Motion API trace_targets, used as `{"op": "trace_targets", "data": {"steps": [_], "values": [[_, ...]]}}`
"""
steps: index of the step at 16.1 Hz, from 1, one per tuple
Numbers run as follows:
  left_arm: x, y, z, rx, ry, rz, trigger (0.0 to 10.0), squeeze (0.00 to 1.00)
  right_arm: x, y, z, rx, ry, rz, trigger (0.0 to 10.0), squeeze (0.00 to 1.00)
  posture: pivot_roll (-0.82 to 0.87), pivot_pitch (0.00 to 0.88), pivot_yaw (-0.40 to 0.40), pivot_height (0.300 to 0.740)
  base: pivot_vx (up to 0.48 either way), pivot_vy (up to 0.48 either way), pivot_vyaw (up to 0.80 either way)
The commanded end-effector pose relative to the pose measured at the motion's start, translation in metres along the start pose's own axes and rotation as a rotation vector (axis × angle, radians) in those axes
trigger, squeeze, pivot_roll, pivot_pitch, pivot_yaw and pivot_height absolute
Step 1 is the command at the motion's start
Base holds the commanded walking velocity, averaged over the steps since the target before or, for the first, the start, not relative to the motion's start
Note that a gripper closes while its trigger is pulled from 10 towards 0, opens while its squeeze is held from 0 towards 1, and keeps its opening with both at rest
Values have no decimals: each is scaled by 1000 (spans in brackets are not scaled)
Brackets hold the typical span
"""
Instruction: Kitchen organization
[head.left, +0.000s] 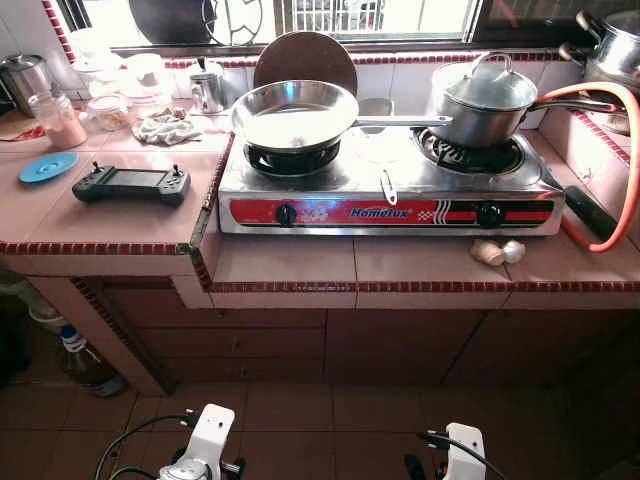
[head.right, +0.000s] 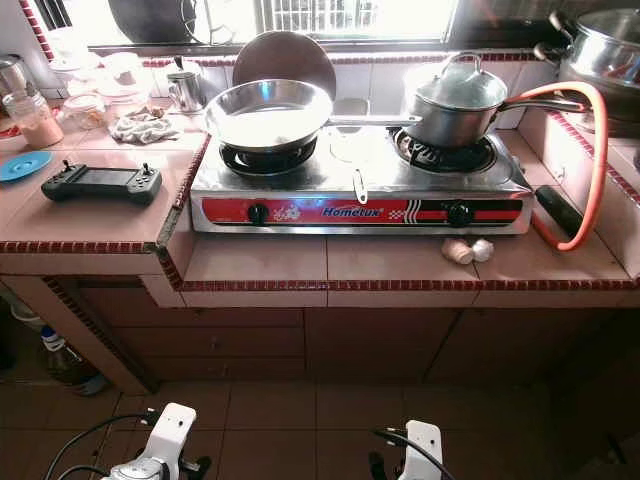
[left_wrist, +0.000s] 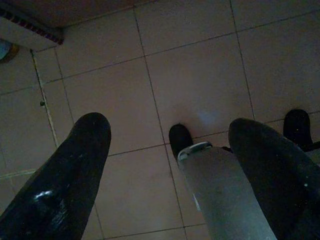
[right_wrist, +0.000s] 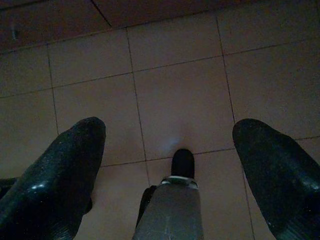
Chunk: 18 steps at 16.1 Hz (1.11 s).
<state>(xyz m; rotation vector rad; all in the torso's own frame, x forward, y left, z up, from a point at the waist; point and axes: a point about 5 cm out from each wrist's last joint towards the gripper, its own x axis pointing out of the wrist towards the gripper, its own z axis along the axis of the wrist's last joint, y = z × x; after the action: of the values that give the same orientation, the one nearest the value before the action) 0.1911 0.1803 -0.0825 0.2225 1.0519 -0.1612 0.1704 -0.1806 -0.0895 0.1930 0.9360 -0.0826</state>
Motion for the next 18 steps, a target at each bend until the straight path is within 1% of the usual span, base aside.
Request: {"op": "trace_targets", "data": {"steps": [1, 8, 18], "values": [[0, 2, -2, 10, 16, -4, 10000, 0, 0, 0, 0, 14, 0, -7, 10000, 0, 116, 0, 9, 740, 0, 0, 0], [0, 3, -2, 46, 20, -9, 10000, 0, 3, 11, 9, 29, -25, 27, 10000, 0, 119, 0, 10, 740, 0, 0, 0], [-1, 2, -3, 76, 24, -15, 10000, 0, 2, 8, 5, 29, -18, 18, 10000, 0, 112, 0, 14, 740, 0, 0, 0]]}}
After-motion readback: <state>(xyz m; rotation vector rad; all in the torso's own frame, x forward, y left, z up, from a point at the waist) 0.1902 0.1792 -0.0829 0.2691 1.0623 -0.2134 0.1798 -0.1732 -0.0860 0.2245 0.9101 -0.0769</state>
